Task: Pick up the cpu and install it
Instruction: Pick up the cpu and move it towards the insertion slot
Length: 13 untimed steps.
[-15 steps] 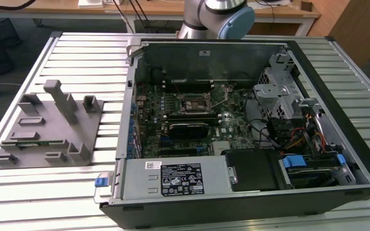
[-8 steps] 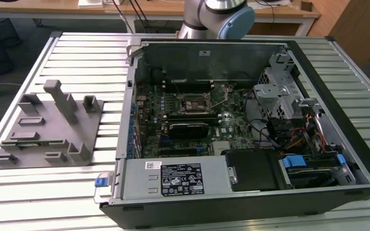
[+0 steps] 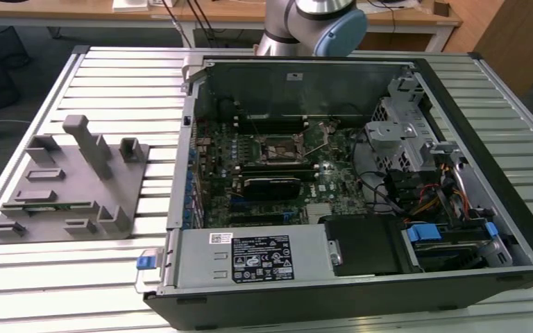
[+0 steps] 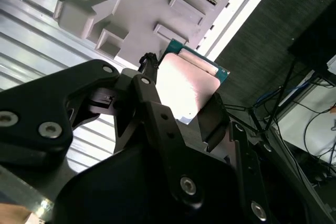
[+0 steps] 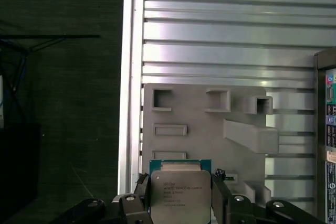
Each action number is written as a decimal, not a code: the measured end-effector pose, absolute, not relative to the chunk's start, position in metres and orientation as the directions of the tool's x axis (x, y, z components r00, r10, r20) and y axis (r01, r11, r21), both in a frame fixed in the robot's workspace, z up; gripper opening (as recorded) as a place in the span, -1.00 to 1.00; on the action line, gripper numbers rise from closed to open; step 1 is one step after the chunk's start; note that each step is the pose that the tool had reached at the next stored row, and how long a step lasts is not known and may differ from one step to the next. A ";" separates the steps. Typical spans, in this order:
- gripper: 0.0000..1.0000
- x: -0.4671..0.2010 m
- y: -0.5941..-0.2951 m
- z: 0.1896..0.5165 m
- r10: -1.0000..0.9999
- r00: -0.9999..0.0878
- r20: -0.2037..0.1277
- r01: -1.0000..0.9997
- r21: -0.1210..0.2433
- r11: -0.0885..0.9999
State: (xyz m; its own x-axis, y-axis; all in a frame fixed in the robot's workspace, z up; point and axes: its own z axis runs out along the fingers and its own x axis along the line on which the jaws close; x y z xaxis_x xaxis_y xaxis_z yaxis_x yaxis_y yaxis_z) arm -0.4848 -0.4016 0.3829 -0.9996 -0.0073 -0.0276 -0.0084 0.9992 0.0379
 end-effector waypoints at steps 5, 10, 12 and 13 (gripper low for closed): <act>0.09 -0.475 -0.402 0.383 -0.007 -1.000 -0.028 -0.008 0.038 0.999; 0.09 -0.463 -0.401 0.383 -0.007 -1.000 -0.028 -0.008 0.038 0.999; 0.09 -0.458 -0.401 0.383 -0.007 -1.000 -0.028 -0.008 0.038 0.999; 0.09 -0.456 -0.401 0.383 -0.007 -1.000 -0.028 -0.008 0.038 0.999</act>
State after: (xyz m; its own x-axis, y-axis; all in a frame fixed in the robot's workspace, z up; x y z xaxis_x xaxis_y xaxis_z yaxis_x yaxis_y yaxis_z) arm -0.4558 -0.4015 0.3829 -0.9996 -0.0072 -0.0276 -0.0083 0.9992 0.0379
